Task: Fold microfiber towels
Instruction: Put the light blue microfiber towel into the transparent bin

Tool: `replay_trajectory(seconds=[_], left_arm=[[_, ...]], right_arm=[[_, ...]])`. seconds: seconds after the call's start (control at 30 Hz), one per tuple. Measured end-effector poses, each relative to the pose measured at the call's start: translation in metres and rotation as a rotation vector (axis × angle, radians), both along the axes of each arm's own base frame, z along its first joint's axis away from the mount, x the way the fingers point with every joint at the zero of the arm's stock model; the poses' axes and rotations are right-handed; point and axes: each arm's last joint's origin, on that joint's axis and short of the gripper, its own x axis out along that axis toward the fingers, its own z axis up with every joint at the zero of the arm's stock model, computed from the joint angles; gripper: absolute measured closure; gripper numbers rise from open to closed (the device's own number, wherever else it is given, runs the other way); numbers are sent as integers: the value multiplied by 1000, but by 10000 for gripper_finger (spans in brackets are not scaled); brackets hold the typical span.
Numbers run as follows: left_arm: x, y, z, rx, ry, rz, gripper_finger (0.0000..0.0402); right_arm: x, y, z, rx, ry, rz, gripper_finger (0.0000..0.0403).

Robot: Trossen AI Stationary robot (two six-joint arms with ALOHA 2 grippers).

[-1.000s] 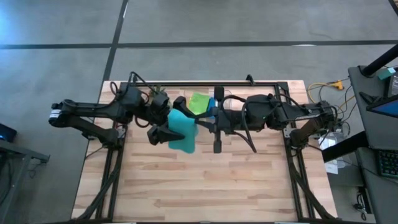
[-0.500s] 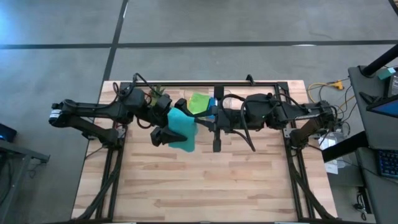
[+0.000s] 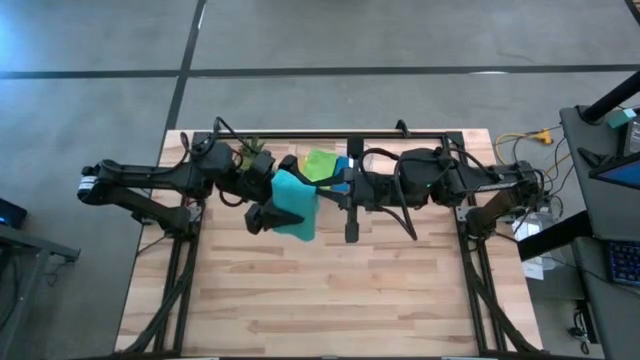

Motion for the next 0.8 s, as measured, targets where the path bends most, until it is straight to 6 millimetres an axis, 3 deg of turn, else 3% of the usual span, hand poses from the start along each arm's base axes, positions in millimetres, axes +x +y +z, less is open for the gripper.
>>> replay_trajectory(seconds=[0.43,0.8], left_arm=[[1,0,-2,-2,23,18,136],[1,1,-3,7,27,20,176]], right_arm=[[0,0,0,0,0,0,394],[0,0,0,0,0,-4,394]])
